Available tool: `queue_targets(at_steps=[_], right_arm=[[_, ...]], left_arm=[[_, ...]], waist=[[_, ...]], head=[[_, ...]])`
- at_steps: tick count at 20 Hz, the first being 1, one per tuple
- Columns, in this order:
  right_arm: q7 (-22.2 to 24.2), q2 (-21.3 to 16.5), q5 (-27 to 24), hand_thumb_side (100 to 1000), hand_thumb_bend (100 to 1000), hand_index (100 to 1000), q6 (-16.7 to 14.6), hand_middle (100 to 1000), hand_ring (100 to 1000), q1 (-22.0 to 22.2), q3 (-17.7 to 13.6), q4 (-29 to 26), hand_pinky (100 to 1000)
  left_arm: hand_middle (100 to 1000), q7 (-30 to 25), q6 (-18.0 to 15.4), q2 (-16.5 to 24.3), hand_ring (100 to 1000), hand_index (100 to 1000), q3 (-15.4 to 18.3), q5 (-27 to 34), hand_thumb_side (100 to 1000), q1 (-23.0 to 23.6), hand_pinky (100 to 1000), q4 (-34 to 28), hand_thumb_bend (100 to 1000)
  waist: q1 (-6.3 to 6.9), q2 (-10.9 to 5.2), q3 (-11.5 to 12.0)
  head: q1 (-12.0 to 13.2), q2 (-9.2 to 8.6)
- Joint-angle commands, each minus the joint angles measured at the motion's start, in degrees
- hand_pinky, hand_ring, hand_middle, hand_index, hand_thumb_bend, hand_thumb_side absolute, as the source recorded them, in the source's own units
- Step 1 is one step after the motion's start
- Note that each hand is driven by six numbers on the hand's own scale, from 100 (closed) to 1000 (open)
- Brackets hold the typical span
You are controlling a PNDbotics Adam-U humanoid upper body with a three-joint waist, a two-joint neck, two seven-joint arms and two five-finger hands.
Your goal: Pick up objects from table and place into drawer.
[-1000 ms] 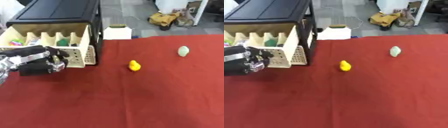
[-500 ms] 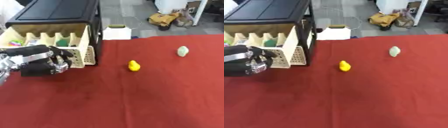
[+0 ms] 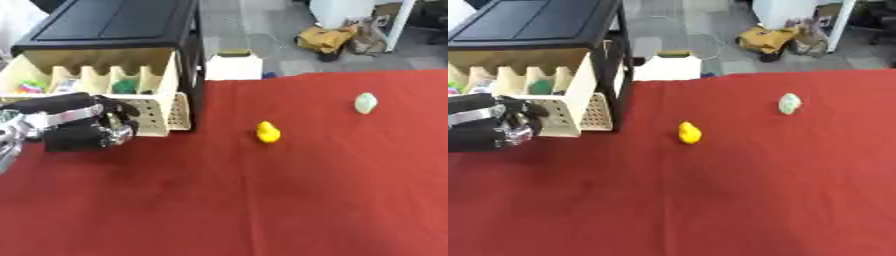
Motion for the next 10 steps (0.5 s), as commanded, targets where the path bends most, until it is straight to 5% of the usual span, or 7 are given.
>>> queue_targets(at_steps=[1,10], right_arm=[[-0.2,-0.9,-0.1,629,150,762,0.3,567,721,-0.9,-0.7,-1.0,685],[-0.2,-0.8,-0.1,628,149,761,0.3,566,721,-0.9,-0.8,-1.0,686]], left_arm=[[811,0.9,-0.1,0.4,700,966,0.7,0.2,1000,-1.5,411,0.2,100],[834,4.0,-0.9,-0.9,725,978,0.9,-0.9,1000,-2.7,431,3.5,100]], waist=[[-0.23,-1.02,0.0],[-0.17,-0.90,-0.1]], head=[[0.1,-0.82],[0.2,-1.06]])
